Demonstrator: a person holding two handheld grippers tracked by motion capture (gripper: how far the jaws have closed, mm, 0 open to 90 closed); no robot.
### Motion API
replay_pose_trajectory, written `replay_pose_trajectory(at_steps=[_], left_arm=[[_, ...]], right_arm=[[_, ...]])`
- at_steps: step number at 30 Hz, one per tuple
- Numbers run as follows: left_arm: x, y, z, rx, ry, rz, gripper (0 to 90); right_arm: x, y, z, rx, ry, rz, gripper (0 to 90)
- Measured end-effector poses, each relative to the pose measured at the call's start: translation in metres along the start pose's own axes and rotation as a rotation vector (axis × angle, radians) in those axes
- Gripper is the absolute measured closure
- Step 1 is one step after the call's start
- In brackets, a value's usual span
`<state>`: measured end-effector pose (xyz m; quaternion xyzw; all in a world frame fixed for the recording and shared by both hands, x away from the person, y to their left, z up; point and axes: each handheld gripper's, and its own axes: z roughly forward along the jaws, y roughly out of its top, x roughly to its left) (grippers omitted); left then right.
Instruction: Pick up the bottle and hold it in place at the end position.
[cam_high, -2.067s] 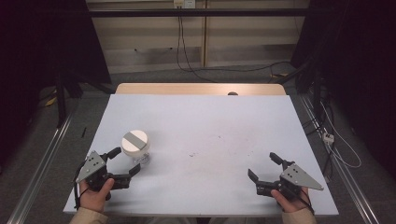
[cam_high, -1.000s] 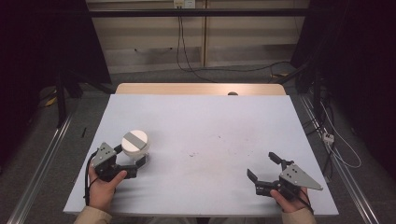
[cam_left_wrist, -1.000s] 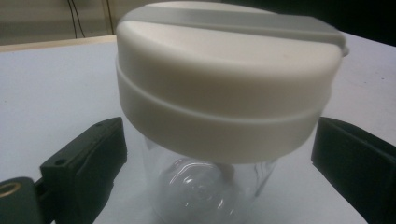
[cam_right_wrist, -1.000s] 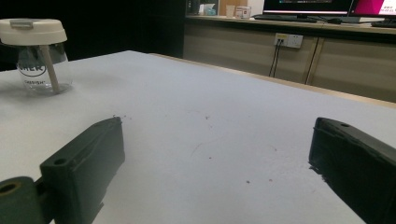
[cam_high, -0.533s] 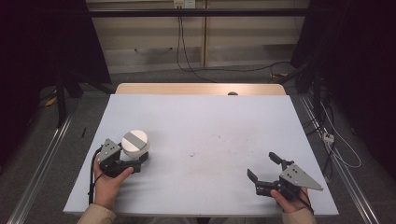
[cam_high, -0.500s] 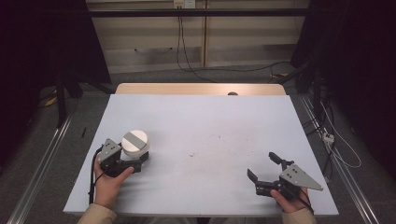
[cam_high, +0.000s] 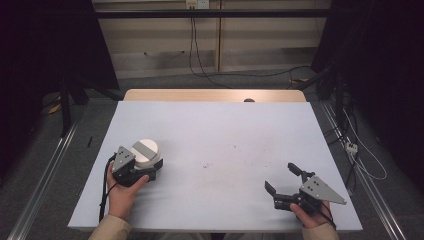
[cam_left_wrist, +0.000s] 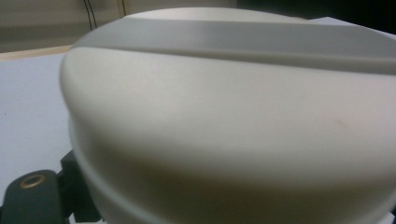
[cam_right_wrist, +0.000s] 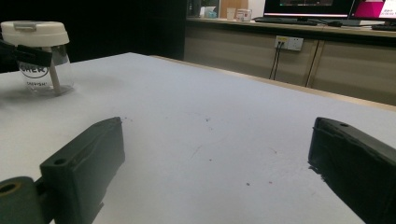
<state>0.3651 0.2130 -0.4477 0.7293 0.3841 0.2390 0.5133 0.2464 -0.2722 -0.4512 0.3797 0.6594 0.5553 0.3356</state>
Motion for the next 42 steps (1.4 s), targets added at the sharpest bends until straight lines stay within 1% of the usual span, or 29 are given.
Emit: replay_pose_trajectory(at_steps=[1, 4, 8, 11, 12, 13, 14, 15, 16, 18, 19, 23, 26, 28, 29, 30, 31, 32, 33, 35, 36, 37, 38, 39, 41, 42], left_arm=[[0.0, 0.0, 0.0, 0.004, 0.001, 0.01, 12.5], [-0.001, 0.0, 0.0, 0.002, 0.003, 0.01, 12.8], [0.0, 0.001, 0.0, 0.01, 0.001, 0.039, 14.1], [0.001, 0.001, 0.0, 0.007, -0.004, 0.042, 14.5], [0.001, 0.001, 0.0, -0.002, -0.005, 0.037, 14.8], [0.002, 0.001, -0.001, 0.001, -0.012, 0.05, 16.1], [0.001, 0.001, -0.001, -0.007, -0.016, 0.044, 18.4], [0.001, 0.001, -0.001, -0.007, -0.016, 0.044, 18.5], [0.0, 0.002, -0.002, -0.025, -0.021, 0.059, 18.4], [-0.001, 0.004, -0.003, -0.031, -0.016, 0.066, 18.5], [-0.002, 0.004, -0.003, -0.039, -0.021, 0.06, 18.5], [-0.001, 0.006, -0.004, -0.055, -0.034, 0.062, 18.5], [-0.002, 0.006, -0.004, -0.057, -0.039, 0.06, 18.5], [-0.004, 0.008, -0.004, -0.061, -0.049, 0.063, 18.5], [-0.004, 0.009, -0.004, -0.064, -0.053, 0.072, 18.5], [-0.005, 0.01, -0.003, -0.069, -0.053, 0.067, 18.5], [-0.006, 0.011, -0.003, -0.074, -0.057, 0.076, 18.5], [-0.006, 0.011, -0.003, -0.074, -0.057, 0.076, 18.5], [-0.007, 0.013, -0.002, -0.078, -0.063, 0.065, 18.5], [-0.008, 0.015, 0.001, -0.082, -0.071, 0.066, 18.5], [-0.009, 0.017, 0.003, -0.081, -0.073, 0.075, 18.5], [-0.009, 0.017, 0.003, -0.081, -0.073, 0.075, 18.5], [-0.011, 0.019, 0.006, -0.081, -0.083, 0.078, 18.5], [-0.012, 0.02, 0.008, -0.08, -0.086, 0.087, 18.5], [-0.013, 0.021, 0.01, -0.083, -0.087, 0.086, 18.5], [-0.015, 0.023, 0.013, -0.084, -0.096, 0.091, 18.5]], right_arm=[[0.0, 0.0, 0.0, -0.002, -0.001, 0.002, 3.3], [0.0, 0.0, 0.0, -0.001, -0.001, 0.002, 3.3], [0.0, 0.0, 0.0, -0.003, 0.002, -0.001, 3.4], [0.0, 0.0, 0.0, -0.005, 0.004, -0.002, 3.4], [0.0, 0.0, 0.0, -0.005, 0.004, -0.001, 3.4], [0.0, 0.0, 0.0, -0.006, 0.001, 0.0, 3.4], [0.0, 0.0, 0.0, -0.007, 0.001, 0.0, 3.4], [0.0, 0.0, 0.0, -0.009, 0.002, -0.001, 3.4], [0.0, 0.001, 0.0, -0.009, 0.003, -0.001, 3.4], [0.0, 0.001, 0.0, -0.009, 0.003, -0.002, 3.4], [0.0, 0.0, 0.0, -0.01, 0.003, -0.003, 3.4], [0.0, 0.001, 0.0, -0.011, 0.003, -0.003, 3.4], [0.0, 0.001, 0.001, -0.01, 0.001, -0.005, 3.4], [0.0, 0.001, 0.001, -0.011, 0.0, -0.001, 3.4], [0.0, 0.001, 0.001, -0.011, 0.0, 0.001, 3.3], [0.0, 0.001, 0.001, -0.011, 0.001, 0.001, 3.4], [0.0, 0.001, 0.001, -0.009, 0.0, 0.004, 3.4], [0.0, 0.001, 0.001, -0.008, 0.0, 0.004, 3.4], [0.0, 0.001, 0.001, -0.007, 0.002, 0.004, 3.4], [0.0, 0.001, 0.002, -0.008, 0.003, 0.008, 3.3], [0.0, 0.001, 0.002, -0.004, 0.003, 0.0, 3.3], [0.0, 0.001, 0.002, -0.004, 0.003, 0.0, 3.3], [0.0, 0.001, 0.002, -0.004, 0.001, 0.0, 3.3], [0.0, 0.001, 0.002, -0.004, 0.002, 0.001, 3.3], [0.0, 0.001, 0.002, -0.003, 0.001, 0.0, 3.3], [0.0, 0.001, 0.003, -0.005, 0.002, 0.004, 3.3]])
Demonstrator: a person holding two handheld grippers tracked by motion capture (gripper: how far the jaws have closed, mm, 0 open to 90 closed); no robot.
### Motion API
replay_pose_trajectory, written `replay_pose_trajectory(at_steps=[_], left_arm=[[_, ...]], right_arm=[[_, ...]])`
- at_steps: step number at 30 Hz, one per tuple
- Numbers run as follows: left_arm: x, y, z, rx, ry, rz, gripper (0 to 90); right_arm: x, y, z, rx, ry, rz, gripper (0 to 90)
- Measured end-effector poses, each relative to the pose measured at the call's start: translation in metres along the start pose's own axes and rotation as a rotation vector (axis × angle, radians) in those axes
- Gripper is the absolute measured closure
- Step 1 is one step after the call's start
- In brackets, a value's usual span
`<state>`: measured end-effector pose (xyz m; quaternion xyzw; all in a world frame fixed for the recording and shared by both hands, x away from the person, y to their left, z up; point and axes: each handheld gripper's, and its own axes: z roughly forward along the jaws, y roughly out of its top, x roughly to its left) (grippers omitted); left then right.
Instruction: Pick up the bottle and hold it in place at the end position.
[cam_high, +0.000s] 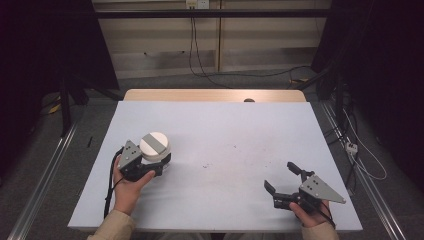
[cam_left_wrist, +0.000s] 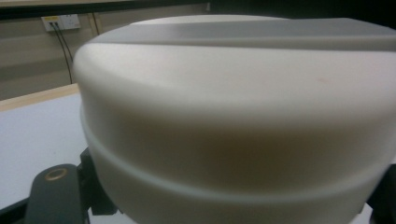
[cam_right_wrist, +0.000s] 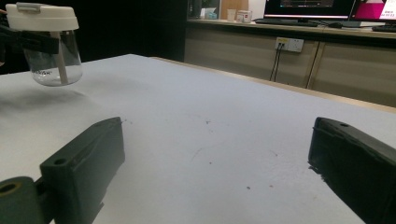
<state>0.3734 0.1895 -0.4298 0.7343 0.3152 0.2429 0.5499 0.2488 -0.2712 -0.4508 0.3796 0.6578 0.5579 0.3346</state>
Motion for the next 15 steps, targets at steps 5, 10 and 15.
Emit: replay_pose_trajectory(at_steps=[5, 10, 15], left_arm=[[-0.003, 0.005, 0.007, 0.007, -0.021, 0.009, 18.5], [-0.006, 0.009, 0.014, 0.007, -0.036, 0.018, 18.5], [-0.009, 0.012, 0.02, 0.014, -0.046, 0.03, 18.5]], right_arm=[[0.0, 0.0, 0.001, 0.003, -0.003, 0.0, 3.3], [0.0, 0.0, 0.002, 0.002, 0.001, 0.001, 3.2], [0.0, 0.0, 0.002, 0.005, 0.002, 0.001, 3.2]])
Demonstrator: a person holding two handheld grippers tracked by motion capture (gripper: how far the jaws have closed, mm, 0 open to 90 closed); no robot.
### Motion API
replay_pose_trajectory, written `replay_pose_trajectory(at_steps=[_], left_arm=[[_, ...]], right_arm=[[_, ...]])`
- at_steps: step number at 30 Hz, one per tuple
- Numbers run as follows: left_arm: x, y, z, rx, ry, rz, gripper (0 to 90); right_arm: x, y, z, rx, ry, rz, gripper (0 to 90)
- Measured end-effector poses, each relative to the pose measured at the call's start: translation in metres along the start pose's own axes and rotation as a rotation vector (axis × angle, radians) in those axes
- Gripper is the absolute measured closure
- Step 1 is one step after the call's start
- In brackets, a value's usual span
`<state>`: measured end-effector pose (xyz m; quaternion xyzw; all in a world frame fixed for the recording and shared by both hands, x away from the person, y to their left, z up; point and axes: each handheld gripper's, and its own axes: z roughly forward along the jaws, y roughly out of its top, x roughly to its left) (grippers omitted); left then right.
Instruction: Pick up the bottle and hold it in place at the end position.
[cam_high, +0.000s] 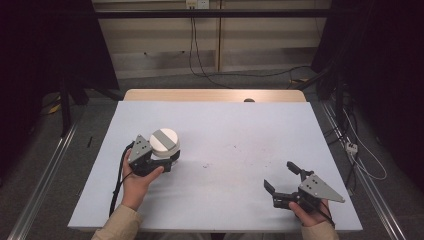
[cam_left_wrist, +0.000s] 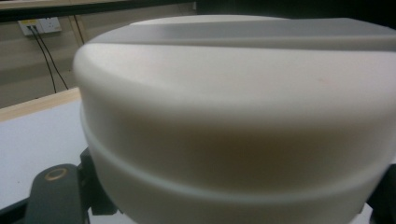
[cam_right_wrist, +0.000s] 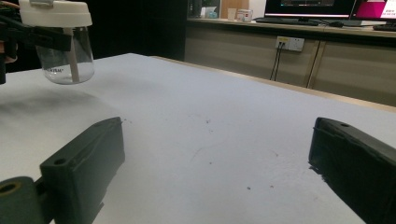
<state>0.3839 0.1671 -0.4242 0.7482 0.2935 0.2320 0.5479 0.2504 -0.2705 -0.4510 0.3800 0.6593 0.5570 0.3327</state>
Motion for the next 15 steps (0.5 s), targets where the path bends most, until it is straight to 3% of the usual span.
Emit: replay_pose_trajectory(at_steps=[15], left_arm=[[-0.007, 0.007, 0.019, 0.001, -0.03, 0.006, 18.5]], right_arm=[[0.0, 0.0, 0.0, 0.001, 0.0, -0.001, 3.1]])
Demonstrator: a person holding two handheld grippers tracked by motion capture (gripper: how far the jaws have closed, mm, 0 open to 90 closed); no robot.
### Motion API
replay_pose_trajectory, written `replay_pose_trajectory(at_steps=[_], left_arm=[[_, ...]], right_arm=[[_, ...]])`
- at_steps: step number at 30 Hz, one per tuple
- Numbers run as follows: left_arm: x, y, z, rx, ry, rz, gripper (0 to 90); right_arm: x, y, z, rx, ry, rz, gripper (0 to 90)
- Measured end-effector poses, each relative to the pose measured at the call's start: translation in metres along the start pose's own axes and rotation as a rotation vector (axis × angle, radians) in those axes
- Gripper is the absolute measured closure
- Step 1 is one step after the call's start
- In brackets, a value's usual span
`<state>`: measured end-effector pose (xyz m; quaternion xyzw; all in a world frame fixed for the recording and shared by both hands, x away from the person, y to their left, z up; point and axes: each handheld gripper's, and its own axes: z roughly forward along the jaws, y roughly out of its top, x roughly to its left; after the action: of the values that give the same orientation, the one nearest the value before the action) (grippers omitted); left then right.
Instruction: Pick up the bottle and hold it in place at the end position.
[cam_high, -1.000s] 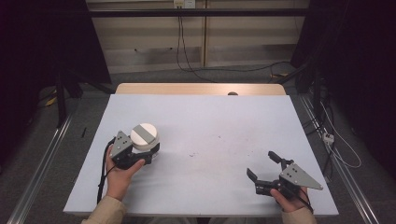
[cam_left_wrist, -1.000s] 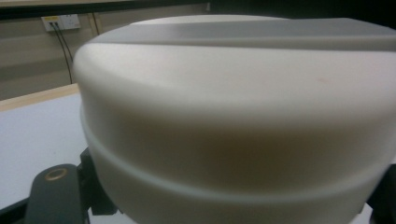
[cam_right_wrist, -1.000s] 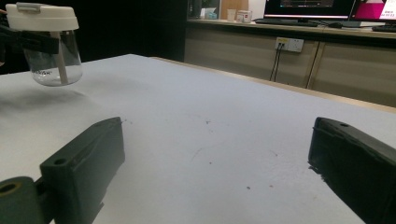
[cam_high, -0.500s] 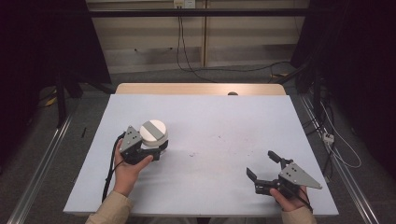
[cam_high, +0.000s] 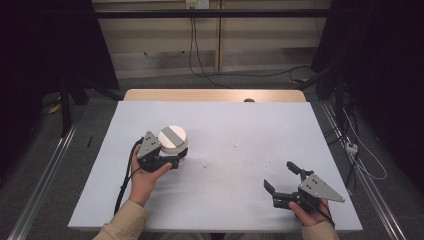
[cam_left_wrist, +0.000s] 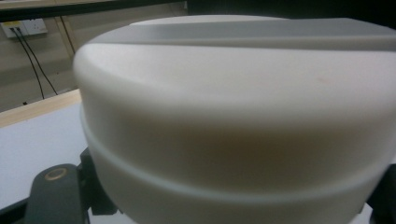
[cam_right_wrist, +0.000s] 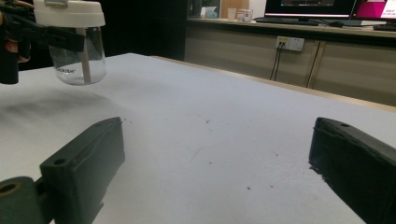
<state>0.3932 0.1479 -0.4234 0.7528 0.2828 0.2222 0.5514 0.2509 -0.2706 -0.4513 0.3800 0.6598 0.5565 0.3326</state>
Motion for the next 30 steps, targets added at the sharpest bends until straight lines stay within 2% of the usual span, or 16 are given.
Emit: replay_pose_trajectory(at_steps=[4, 30], left_arm=[[-0.002, 0.003, 0.005, 0.002, -0.005, 0.013, 18.5], [-0.01, 0.014, 0.031, -0.003, -0.044, 0.015, 18.5]], right_arm=[[0.0, 0.0, 0.0, 0.001, 0.0, 0.002, 3.1], [0.0, 0.0, 0.0, 0.001, -0.001, -0.002, 2.8]])
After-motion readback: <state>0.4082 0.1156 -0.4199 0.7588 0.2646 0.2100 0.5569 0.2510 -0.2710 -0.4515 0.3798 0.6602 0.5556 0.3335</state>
